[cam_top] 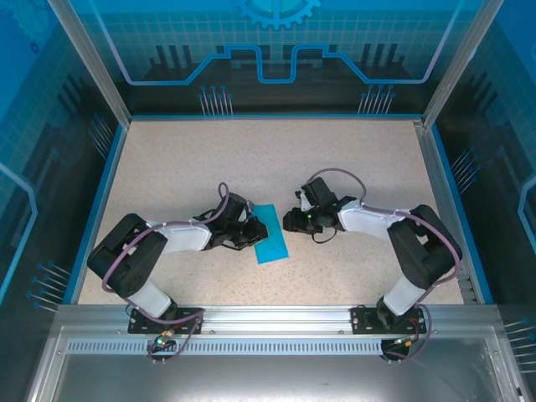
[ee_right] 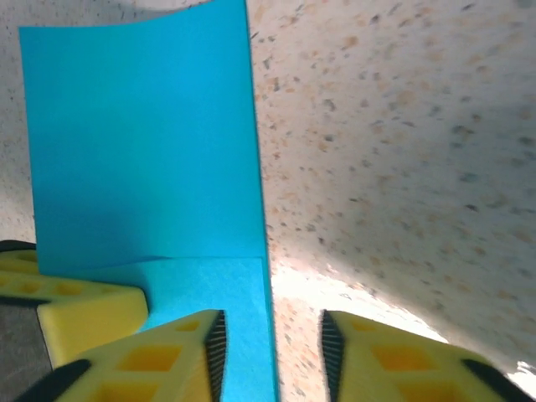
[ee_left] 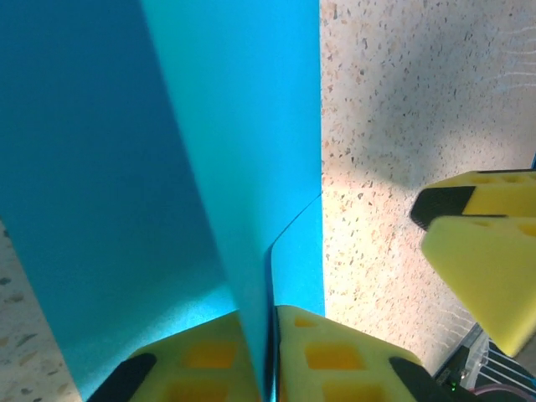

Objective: Fold a paper plane with a square sheet of paper (pick it up from the middle)
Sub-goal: Turn over the paper at the center of the table.

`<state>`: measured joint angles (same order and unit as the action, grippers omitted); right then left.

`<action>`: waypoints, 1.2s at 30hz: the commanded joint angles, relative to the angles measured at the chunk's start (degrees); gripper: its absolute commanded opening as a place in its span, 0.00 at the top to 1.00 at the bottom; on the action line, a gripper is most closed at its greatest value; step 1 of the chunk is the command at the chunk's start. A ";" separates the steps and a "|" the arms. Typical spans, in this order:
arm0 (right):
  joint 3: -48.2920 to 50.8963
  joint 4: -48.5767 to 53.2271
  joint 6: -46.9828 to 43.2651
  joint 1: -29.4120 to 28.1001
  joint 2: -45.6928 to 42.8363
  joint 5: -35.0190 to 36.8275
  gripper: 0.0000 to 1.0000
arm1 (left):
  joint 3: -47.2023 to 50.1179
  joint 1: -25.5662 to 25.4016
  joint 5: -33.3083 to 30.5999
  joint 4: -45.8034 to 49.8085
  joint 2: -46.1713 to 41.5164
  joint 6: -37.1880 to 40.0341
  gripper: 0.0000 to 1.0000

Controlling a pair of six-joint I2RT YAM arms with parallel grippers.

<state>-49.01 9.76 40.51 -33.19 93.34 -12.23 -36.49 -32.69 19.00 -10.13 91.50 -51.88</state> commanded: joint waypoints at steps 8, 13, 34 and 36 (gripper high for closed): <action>3.07 9.20 1.23 1.78 -16.02 18.11 0.19 | -10.21 -0.12 -5.55 19.63 -6.20 9.96 0.95; 6.02 10.08 1.24 3.30 -23.02 21.82 0.06 | -18.84 -1.27 -13.02 35.75 -10.68 19.36 0.95; 11.88 15.04 3.29 8.13 -34.58 24.89 0.01 | -46.48 -10.63 -65.83 62.71 14.70 28.28 0.95; 11.84 16.26 3.55 8.46 -35.22 25.70 0.00 | -47.80 -11.03 -66.49 62.71 18.13 27.97 0.95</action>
<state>-37.47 23.00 43.09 -26.09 59.70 11.62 -81.69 -43.00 -40.99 48.73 106.72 -23.64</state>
